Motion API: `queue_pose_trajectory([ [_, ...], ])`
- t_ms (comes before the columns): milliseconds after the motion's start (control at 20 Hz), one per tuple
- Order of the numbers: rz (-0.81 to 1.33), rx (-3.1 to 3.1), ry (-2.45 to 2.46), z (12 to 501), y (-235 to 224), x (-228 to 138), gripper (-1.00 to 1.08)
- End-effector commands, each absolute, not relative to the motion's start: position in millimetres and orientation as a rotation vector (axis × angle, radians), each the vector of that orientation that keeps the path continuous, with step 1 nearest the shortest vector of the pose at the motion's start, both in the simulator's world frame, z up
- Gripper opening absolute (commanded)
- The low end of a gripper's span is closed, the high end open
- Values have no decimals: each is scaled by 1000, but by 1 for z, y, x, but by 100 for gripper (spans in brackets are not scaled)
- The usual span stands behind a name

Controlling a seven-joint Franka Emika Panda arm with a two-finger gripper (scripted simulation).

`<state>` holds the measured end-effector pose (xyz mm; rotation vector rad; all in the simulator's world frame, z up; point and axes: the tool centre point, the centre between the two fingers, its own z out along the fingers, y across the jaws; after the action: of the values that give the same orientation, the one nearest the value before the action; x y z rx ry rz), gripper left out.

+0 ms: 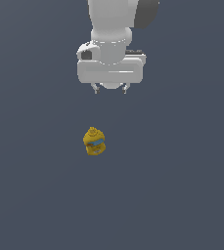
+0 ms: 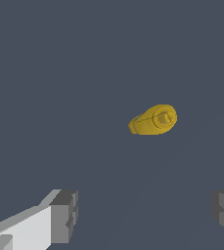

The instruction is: Pick up the object and move it to a goal position.

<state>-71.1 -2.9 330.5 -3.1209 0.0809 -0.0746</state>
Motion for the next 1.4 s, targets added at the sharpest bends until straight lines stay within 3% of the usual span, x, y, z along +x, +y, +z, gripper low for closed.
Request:
queue_pose_trajectory([
  [0,-75,-3121,81,331,-3,-71,100],
  [1350,-51,-3084,408,326,-23,-65,100],
])
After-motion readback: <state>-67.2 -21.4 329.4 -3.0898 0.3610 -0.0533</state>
